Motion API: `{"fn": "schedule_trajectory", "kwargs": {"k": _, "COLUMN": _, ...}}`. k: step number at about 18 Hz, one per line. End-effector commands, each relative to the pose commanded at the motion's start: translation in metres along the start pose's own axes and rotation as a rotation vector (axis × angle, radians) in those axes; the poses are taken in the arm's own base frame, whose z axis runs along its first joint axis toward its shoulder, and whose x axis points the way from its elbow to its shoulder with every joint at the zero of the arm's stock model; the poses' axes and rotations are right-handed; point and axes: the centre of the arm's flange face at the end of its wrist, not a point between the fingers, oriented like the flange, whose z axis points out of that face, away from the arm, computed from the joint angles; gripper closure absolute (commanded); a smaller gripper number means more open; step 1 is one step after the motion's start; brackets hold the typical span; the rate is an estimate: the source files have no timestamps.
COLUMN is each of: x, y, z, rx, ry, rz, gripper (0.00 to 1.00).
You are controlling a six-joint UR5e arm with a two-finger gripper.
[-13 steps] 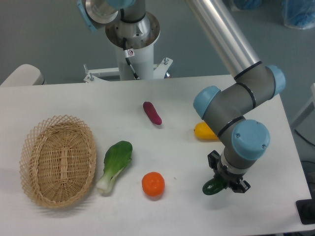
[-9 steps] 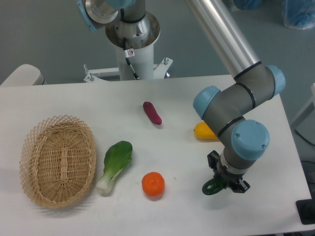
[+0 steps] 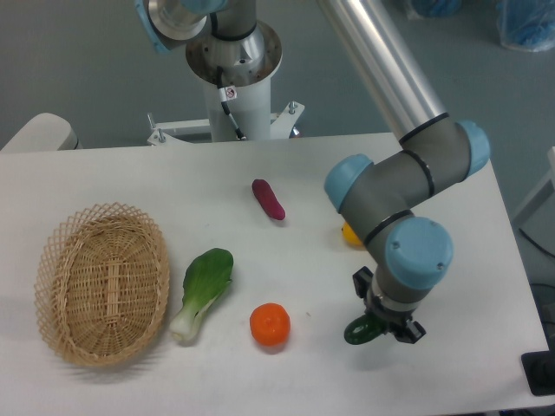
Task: Place the cucumber in the basket
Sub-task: 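Carry the cucumber across the table over the wicker basket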
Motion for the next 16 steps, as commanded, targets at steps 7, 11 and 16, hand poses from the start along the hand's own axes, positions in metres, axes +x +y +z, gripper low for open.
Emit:
{"fn": "schedule_trajectory", "kwargs": {"k": 7, "x": 0.063, "y": -0.026, "z": -0.021, "rx": 0.073, "ry": 0.039, "rz": 0.012, "gripper": 0.81}}
{"fn": "schedule_trajectory", "kwargs": {"k": 11, "x": 0.11, "y": -0.062, "z": -0.03, "rx": 0.085, "ry": 0.058, "rz": 0.002, "gripper": 0.81}}
{"fn": "schedule_trajectory", "kwargs": {"k": 16, "x": 0.182, "y": -0.128, "z": -0.054, "rx": 0.081, "ry": 0.051, "rz": 0.021, "gripper": 0.81}}
